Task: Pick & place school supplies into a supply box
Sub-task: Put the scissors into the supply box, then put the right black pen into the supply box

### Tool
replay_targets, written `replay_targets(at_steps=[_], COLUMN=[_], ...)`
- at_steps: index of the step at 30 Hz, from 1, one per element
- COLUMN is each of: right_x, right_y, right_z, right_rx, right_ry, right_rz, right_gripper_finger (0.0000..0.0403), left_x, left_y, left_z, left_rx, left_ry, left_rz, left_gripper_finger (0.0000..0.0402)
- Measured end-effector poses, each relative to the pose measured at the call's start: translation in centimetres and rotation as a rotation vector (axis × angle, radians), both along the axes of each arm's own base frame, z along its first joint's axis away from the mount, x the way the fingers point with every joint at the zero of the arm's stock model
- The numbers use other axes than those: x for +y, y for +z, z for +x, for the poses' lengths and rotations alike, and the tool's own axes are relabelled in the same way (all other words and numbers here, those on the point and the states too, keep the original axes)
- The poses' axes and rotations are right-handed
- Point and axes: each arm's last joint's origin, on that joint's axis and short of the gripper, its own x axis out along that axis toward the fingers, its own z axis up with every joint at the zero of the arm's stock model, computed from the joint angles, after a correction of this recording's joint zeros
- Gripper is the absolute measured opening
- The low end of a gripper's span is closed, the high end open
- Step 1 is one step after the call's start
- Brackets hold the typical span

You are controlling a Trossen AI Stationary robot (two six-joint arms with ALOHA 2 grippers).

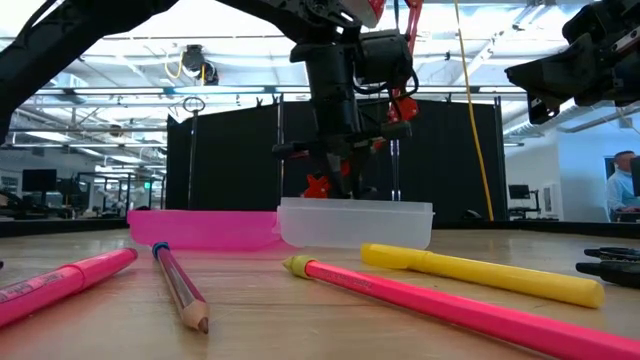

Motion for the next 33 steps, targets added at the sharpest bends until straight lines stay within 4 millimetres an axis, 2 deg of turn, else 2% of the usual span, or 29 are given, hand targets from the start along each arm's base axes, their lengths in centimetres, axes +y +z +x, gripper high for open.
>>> replay_targets(at_steps=[2, 9, 12, 16, 19, 22, 28, 30, 33], right_x=[0.0, 0.0, 0.0, 0.0, 0.0, 0.0, 0.0, 0.0, 0.0], right_y=[0.0, 0.0, 0.0, 0.0, 0.0, 0.0, -0.1, -0.1, -0.1], right_z=[0.0, 0.0, 0.0, 0.0, 0.0, 0.0, 0.0, 0.0, 0.1], right_rx=[0.000, 0.000, 0.000, 0.000, 0.000, -0.001, 0.006, 0.011, 0.015], right_ry=[0.000, -0.001, -0.001, -0.001, -0.001, -0.002, -0.002, -0.003, -0.003], right_rz=[0.000, 0.000, 0.000, 0.000, 0.000, 0.000, -0.025, -0.029, -0.031], right_gripper_finger=[0.0000, 0.0000, 0.0000, 0.0000, 0.0000, 0.0000, 0.0000, 0.0000, 0.0000], left_x=[-0.2, -0.9, -0.9, -0.8, -1.3, -2.6, -4.9, -5.5, -6.2], left_y=[0.0, 0.1, 0.1, 0.8, 3.6, 7.6, 15.4, 16.9, 16.6], left_z=[0.0, 0.1, 0.1, 0.1, -0.4, -1.8, -7.0, -8.7, -10.7], left_rx=[0.000, 0.001, 0.003, -0.002, -0.052, -0.078, -0.151, -0.231, -0.366], left_ry=[-0.021, -0.041, -0.056, -0.210, -0.302, -0.371, -0.443, -0.495, -0.622], left_rz=[0.005, 0.007, 0.013, 0.033, 0.075, 0.202, 0.458, 0.531, 0.618], left_gripper_finger=[0.0071, 0.0164, 0.0174, 0.0162, 0.0144, 0.0113, 0.0011, 0.0009, 0.0008])
